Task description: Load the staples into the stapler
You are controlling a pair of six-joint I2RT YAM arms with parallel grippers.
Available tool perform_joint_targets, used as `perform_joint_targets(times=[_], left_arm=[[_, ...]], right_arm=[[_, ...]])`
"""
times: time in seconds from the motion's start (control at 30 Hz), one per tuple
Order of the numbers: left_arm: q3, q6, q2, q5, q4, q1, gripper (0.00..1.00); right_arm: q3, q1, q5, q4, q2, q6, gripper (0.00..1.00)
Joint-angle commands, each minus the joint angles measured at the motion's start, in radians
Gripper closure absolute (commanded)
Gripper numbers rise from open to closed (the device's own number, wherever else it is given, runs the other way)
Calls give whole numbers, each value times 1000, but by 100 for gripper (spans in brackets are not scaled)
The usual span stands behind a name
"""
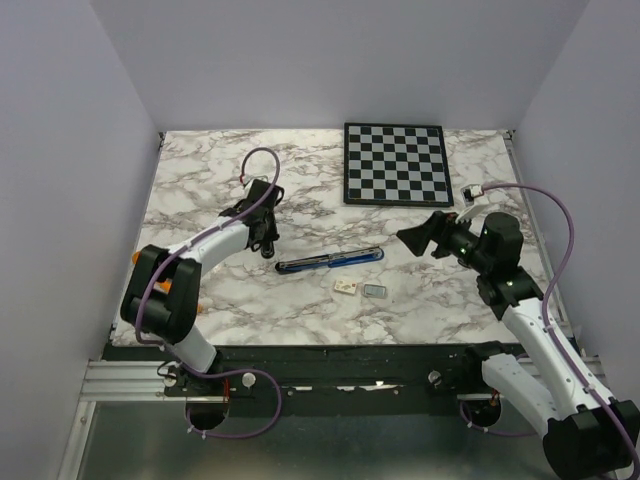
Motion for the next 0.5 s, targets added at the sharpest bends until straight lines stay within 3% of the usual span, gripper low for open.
perform_joint_targets(times=[0.0, 0.1, 0.13, 0.23, 0.33, 0.47], left_arm=[[-142, -100, -92, 23, 40, -1, 87], [-186, -137, -109, 54, 64, -4, 67], [-188, -153, -106, 60, 66, -5, 54], [-188, -168, -103, 86, 81, -11, 36], [-170, -190, -98, 132, 104, -14, 28], [-114, -213, -61, 195, 127, -24, 26]], right_arm=[[-12, 21, -2, -2, -8, 5, 5], [-15, 33, -2, 1, -5, 5, 5], [-15, 35, 0, 3, -4, 5, 5], [-13, 44, 0, 4, -2, 7, 5], [-13, 48, 3, 3, -5, 5, 5], [-15, 52, 7, 4, -7, 4, 5]])
